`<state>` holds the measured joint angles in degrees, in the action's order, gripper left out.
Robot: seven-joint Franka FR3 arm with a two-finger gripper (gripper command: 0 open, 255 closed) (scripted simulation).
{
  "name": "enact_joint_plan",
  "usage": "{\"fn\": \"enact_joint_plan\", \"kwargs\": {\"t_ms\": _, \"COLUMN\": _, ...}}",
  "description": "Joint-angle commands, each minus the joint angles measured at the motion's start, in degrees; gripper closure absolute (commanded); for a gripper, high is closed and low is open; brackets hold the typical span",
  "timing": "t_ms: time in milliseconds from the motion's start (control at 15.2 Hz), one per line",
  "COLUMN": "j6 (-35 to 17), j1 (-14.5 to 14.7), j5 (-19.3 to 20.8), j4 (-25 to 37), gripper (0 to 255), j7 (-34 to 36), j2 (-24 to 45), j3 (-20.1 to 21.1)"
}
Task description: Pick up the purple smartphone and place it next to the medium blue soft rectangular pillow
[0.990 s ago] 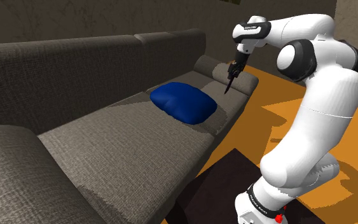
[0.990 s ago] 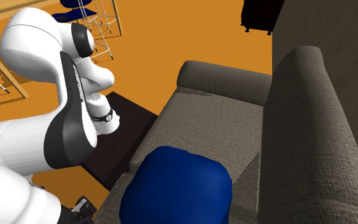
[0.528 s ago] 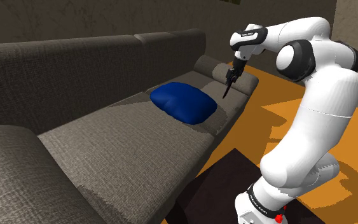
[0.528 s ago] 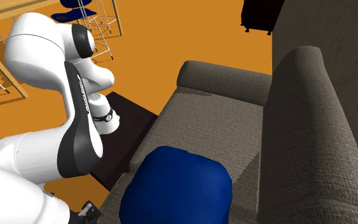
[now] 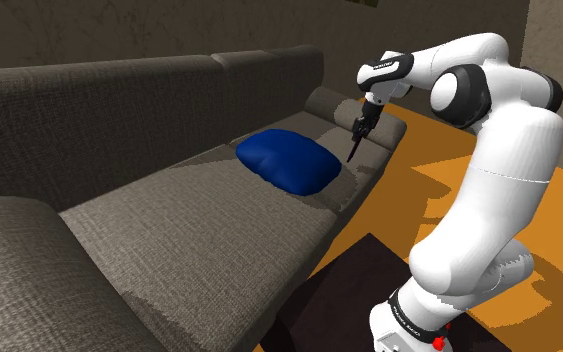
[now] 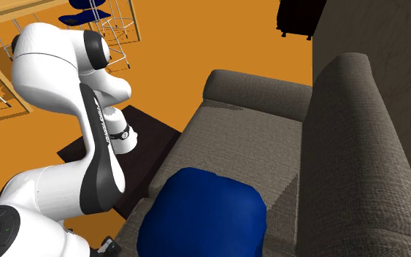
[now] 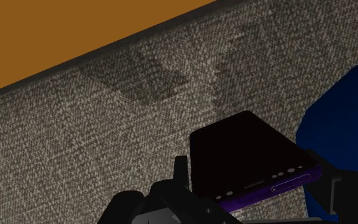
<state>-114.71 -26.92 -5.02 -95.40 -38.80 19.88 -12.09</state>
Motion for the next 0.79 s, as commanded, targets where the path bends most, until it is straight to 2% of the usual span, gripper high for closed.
{"fn": "enact_joint_plan", "kwargs": {"t_ms": 0, "j6": -1.55, "j1": 0.04, "j5": -0.15, "j4": -1.02, "gripper": 255, "j7": -0.02, "j2": 0.51, "j3": 0.08}}
{"fn": "enact_joint_plan", "kwargs": {"t_ms": 660, "j6": -2.74, "j1": 0.02, "j5": -0.28, "j4": -1.76, "gripper": 255, "j7": -0.11, "j2": 0.96, "j3": 0.14}}
{"fn": "enact_joint_plan", "kwargs": {"t_ms": 726, "j6": -2.74, "j1": 0.02, "j5": -0.28, "j4": -1.76, "gripper": 0, "j7": -0.11, "j2": 0.97, "j3": 0.14}}
